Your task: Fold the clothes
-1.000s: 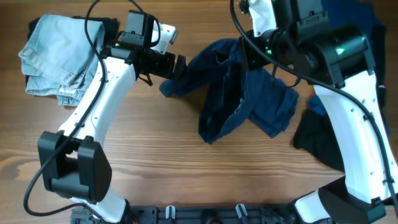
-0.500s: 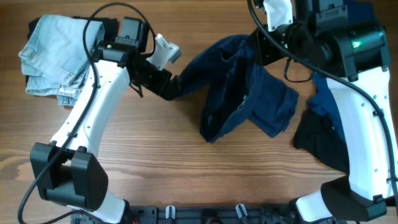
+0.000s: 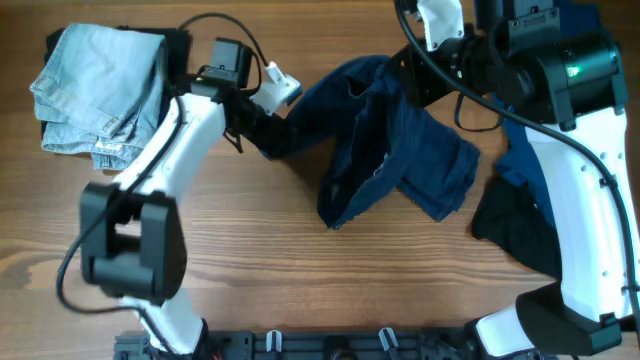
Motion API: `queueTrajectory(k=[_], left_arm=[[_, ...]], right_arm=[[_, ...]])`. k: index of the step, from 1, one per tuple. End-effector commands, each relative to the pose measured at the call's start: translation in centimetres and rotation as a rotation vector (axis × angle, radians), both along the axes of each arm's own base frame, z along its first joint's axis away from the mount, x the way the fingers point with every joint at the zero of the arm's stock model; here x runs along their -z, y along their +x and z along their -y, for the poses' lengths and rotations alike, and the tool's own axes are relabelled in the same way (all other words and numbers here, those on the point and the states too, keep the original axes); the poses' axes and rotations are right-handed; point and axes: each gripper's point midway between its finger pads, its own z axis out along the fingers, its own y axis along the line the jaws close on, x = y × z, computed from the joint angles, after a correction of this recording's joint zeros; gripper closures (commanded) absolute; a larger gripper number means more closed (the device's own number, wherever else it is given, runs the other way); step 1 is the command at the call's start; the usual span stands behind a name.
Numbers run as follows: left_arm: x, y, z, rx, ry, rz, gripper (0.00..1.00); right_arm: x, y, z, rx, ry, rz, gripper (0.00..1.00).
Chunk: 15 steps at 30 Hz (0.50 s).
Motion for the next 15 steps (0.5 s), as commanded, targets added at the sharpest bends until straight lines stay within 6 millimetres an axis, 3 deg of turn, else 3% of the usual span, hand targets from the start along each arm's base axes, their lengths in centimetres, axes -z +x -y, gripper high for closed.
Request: queueTrajectory(k=[1, 3, 5, 6, 10, 13, 14, 15], left_arm=[[3.4, 1.3, -2.0, -0.066, 0.108, -0.010, 0.41], [3.9, 2.2, -2.6, -0.141, 0.136, -0.002, 0.60], [3.8, 2.8, -3.0, -0.201, 0.143, 0.010, 0.87], [3.3, 3.2, -3.2, -0.233, 0.147, 0.023, 0.96], [0.2, 4.6, -4.8, -0.361, 0.174, 0.087, 0.96], [-4.6, 5.0, -5.6, -0.408, 0.174, 0.170, 0.96], [-9.0, 4.9, -5.7, -0.442, 0.130, 0.246, 0.96], [-11.9, 4.8, -5.8, -0.469, 0.094, 0.297, 0.96]], right_arm=[[-0.9, -0.3, -0.3, -0.032, 0.022, 0.029, 0.96], [-1.0, -0.2, -0.3, -0.033, 0.022, 0.034, 0.96], [-1.1, -0.2, -0.3, -0.033, 0.023, 0.038, 0.96], [-1.1, -0.1, -0.3, -0.033, 0.024, 0.041, 0.96], [-1.5, 0.3, -0.2, -0.023, 0.023, 0.068, 0.96], [-2.1, 1.1, 0.3, 0.014, 0.003, 0.115, 0.96], [-2.5, 1.5, 0.7, 0.032, -0.008, 0.141, 0.96], [-2.7, 1.6, 0.8, 0.040, -0.012, 0.149, 0.96]])
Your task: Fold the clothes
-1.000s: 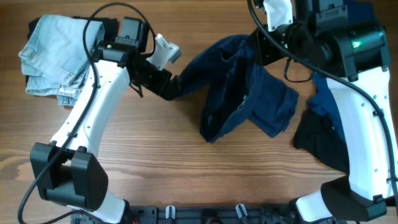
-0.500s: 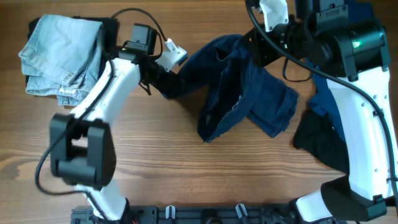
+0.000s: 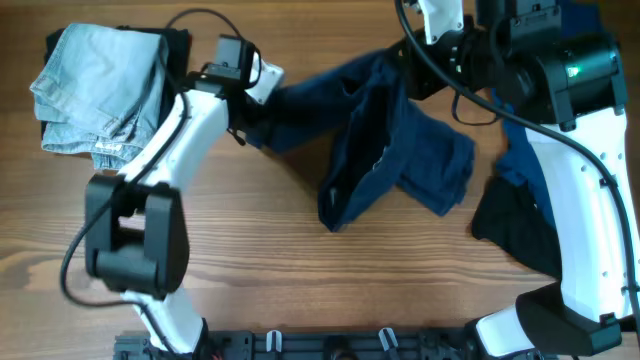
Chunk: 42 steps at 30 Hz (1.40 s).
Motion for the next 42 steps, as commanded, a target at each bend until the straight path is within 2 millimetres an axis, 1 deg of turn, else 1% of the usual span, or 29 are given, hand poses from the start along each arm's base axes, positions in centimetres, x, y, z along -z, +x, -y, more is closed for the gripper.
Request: queueTrajectory(k=[1, 2, 4, 5, 6, 7, 9, 11, 12, 15, 16, 17, 20, 22, 23, 26, 28, 32, 34, 38, 40, 42], left_arm=[[-14.1, 1.2, -1.6, -0.153, -0.072, 0.313, 0.96], [-16.1, 0.8, -1.7, -0.166, -0.094, 0.355, 0.96], [-21.3, -0.7, -1.9, -0.188, -0.152, 0.471, 0.96], [-24.4, -1.8, -2.2, -0.197, -0.184, 0.545, 0.96], [-26.2, -2.7, -2.3, -0.202, -0.205, 0.591, 0.96], [-28.9, -4.1, -2.6, -0.200, -0.229, 0.661, 0.96], [-32.5, -6.6, -3.1, -0.196, -0.262, 0.759, 0.96], [-35.3, -9.2, -3.7, -0.195, -0.289, 0.836, 0.96], [-37.0, -11.1, -4.1, -0.199, -0.311, 0.882, 0.96], [-39.3, -14.4, -4.7, -0.202, -0.349, 0.950, 0.96], [-39.7, -15.1, -4.9, -0.202, -0.355, 0.964, 0.96], [-40.3, -16.1, -5.1, -0.205, -0.368, 0.984, 0.96], [-41.3, -18.3, -5.1, -0.191, -0.415, 1.009, 0.96], [-41.5, -19.3, -5.0, -0.177, -0.427, 1.016, 0.96], [-41.6, -19.6, -5.1, -0.177, -0.428, 1.017, 0.96], [-41.2, -19.5, -5.1, -0.179, -0.422, 1.002, 0.96], [-40.6, -18.8, -4.9, -0.181, -0.415, 0.978, 0.96], [-38.7, -16.5, -4.4, -0.187, -0.389, 0.902, 0.96], [-37.4, -15.1, -4.1, -0.191, -0.374, 0.856, 0.96], [-34.6, -11.7, -3.4, -0.201, -0.340, 0.765, 0.96], [-33.0, -9.8, -3.0, -0.204, -0.325, 0.720, 0.96], [-31.4, -7.8, -2.6, -0.207, -0.311, 0.680, 0.96]], right_arm=[[-1.7, 0.3, 1.1, 0.042, -0.027, 0.080, 0.96], [-1.7, 0.3, 1.2, 0.042, -0.027, 0.083, 0.95], [-2.3, -0.1, 1.3, 0.043, -0.023, 0.095, 0.95], [-2.6, -0.2, 1.5, 0.047, -0.023, 0.106, 0.96], [-3.1, -0.4, 1.8, 0.060, -0.026, 0.119, 0.96], [-3.6, -0.6, 2.1, 0.073, -0.029, 0.137, 0.96], [-4.9, -1.4, 2.9, 0.108, -0.024, 0.170, 0.96], [-6.3, -2.4, 3.6, 0.127, -0.024, 0.211, 0.96], [-7.4, -3.3, 4.1, 0.140, -0.019, 0.242, 0.96], [-9.5, -5.5, 5.0, 0.157, 0.004, 0.299, 0.96], [-10.1, -6.1, 5.3, 0.163, 0.015, 0.311, 0.96], [-11.0, -7.2, 5.7, 0.175, 0.033, 0.333, 0.96], [-12.7, -9.9, 6.6, 0.191, 0.066, 0.377, 0.96], [-13.2, -11.2, 7.3, 0.208, 0.066, 0.392, 0.96], [-13.2, -12.0, 8.0, 0.233, 0.059, 0.393, 0.96], [-12.4, -12.7, 9.7, 0.309, 0.017, 0.368, 0.96], [-11.6, -12.8, 9.7, 0.308, 0.003, 0.333, 0.96], [-9.2, -11.1, 10.1, 0.354, -0.057, 0.242, 0.96], [-8.0, -9.8, 9.9, 0.362, -0.088, 0.204, 0.96], [-5.5, -6.6, 9.8, 0.395, -0.161, 0.141, 0.96], [-4.1, -4.6, 10.0, 0.414, -0.188, 0.104, 0.96], [-2.5, -2.2, 10.6, 0.446, -0.206, 0.065, 0.96]])
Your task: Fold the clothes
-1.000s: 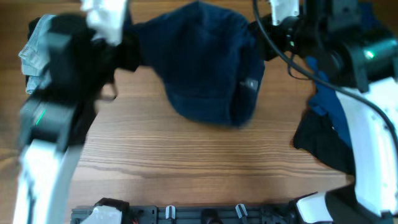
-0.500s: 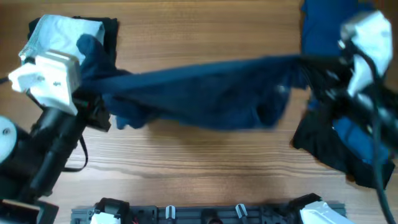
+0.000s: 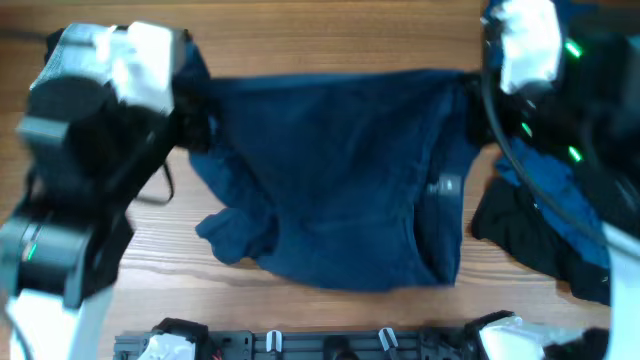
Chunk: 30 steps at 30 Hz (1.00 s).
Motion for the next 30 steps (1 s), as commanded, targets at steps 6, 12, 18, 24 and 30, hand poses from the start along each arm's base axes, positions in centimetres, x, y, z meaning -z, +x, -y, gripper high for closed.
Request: queueTrajectory(k=[6, 12, 18, 24, 30], left_arm=[[6.9, 9.3, 1.1, -0.049, 0.021, -0.132, 0.96], [12.3, 15.7, 2.3, -0.058, 0.037, -0.162, 0.96], [18.7, 21.7, 2.9, -0.094, 0.055, -0.162, 0.96], [23.0, 24.8, 3.0, -0.118, 0.063, -0.148, 0.00], [22.9, 25.3, 0.7, -0.205, 0.093, -0.136, 0.00]], right_arm=[[9.1, 11.4, 6.4, 0.235, -0.019, -0.195, 0.96], [17.0, 18.2, 8.6, 0.263, 0.044, -0.292, 0.96], [24.6, 24.3, 9.8, 0.274, 0.013, -0.291, 0.96], [30.9, 27.7, 11.0, 0.311, 0.014, -0.291, 0.92], [31.1, 28.9, 13.3, 0.399, 0.067, -0.258, 0.01]])
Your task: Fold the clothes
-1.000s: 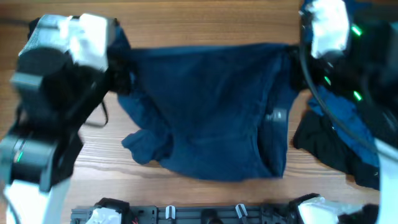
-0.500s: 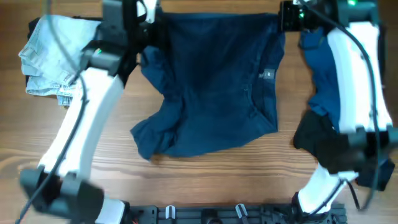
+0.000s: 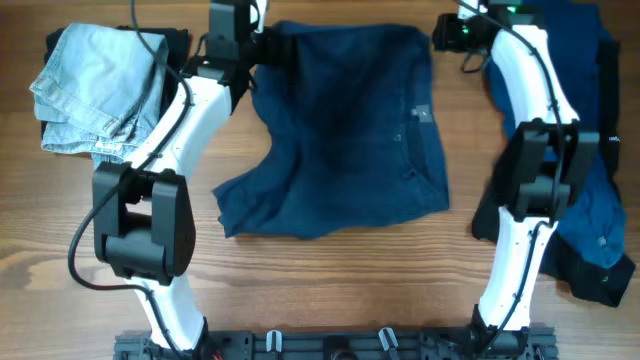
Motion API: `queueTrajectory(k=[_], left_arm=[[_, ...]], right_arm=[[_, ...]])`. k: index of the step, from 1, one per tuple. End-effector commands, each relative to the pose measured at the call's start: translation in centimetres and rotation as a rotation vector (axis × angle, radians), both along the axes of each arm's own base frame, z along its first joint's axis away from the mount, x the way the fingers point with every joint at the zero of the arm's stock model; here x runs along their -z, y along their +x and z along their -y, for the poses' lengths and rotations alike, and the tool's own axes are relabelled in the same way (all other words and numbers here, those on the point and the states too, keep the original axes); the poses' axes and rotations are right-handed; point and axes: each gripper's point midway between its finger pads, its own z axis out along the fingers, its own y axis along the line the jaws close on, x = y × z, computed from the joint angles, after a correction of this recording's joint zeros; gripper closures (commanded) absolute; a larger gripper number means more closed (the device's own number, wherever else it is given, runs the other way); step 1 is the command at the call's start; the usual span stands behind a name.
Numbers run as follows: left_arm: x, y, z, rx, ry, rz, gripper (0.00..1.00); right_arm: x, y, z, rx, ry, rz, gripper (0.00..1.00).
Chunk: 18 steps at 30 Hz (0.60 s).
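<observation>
A dark navy garment point(image 3: 340, 130), shorts or short trousers, lies spread nearly flat on the wooden table point(image 3: 300, 280). Its waist edge is toward the far side and its lower left part is rumpled. My left gripper point(image 3: 262, 45) is at the garment's far left corner and looks shut on the cloth. My right gripper point(image 3: 440, 35) is at the far right corner and also looks shut on the cloth. Both arms reach low along the table's back edge. The fingertips themselves are small and partly hidden by the cloth.
A folded pile of light blue jeans point(image 3: 95, 85) sits on a dark garment at the far left. On the right lies a heap of unfolded clothes, one black point(image 3: 500, 225) and one blue point(image 3: 595, 200). A black rail point(image 3: 330, 345) runs along the front edge.
The navy garment was held up, stretched wide close to the camera. It now lies spread on the table farther back, with both arms down low at its far corners.
First the navy garment lay bunched in the middle with both grippers on it. The left gripper then had its end drawn toward the back left. Later both arms held the garment stretched wide in the air. Now it rests flat on the table.
</observation>
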Motion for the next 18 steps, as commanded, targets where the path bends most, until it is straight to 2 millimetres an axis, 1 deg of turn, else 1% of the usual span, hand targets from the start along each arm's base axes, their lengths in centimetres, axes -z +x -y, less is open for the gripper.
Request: queueTrajectory(k=[1, 4, 6, 8, 10, 13, 14, 15, 16, 17, 18], left_arm=[[-2.0, 0.7, -3.2, -0.101, 0.015, 0.048, 0.00], [-2.5, 0.4, -4.2, -0.122, 0.009, 0.041, 0.00], [-2.6, 0.2, -4.8, -0.141, -0.003, 0.030, 0.00], [-2.3, 0.0, -4.8, -0.135, -0.004, 0.013, 0.00], [-1.8, -0.4, -4.5, -0.114, -0.001, -0.012, 0.00], [-1.0, -1.0, -4.3, -0.098, 0.023, -0.047, 0.01], [-0.7, -1.2, -4.2, -0.095, 0.029, -0.062, 0.05], [-0.5, -1.4, -4.2, -0.094, 0.031, -0.073, 0.09], [-0.3, -1.5, -4.1, -0.090, 0.030, -0.081, 0.23], [-0.2, -1.6, -3.9, -0.081, 0.025, -0.086, 0.39], [-0.2, -1.7, -3.5, -0.067, 0.017, -0.088, 0.68]], right_arm=[[-1.6, 0.5, 3.4, 0.112, -0.010, 0.040, 0.01], [-3.7, 0.0, 4.3, 0.128, 0.001, 0.061, 0.01], [-4.9, -0.6, 4.2, 0.119, 0.031, 0.063, 0.01], [-5.8, -1.3, 3.8, 0.109, 0.048, 0.054, 0.00], [-6.5, -2.0, 2.8, 0.072, 0.079, 0.043, 0.00], [-6.6, -2.6, 0.6, -0.013, 0.121, 0.028, 0.01], [-6.6, -2.8, -0.1, -0.033, 0.136, 0.020, 0.01], [-6.6, -3.0, -1.3, -0.080, 0.153, 0.016, 0.01], [-6.7, -3.1, -2.5, -0.113, 0.171, 0.017, 0.01], [-6.8, -3.1, -3.4, -0.137, 0.181, 0.020, 0.02], [-7.0, -3.2, -4.3, -0.169, 0.189, 0.026, 0.03]])
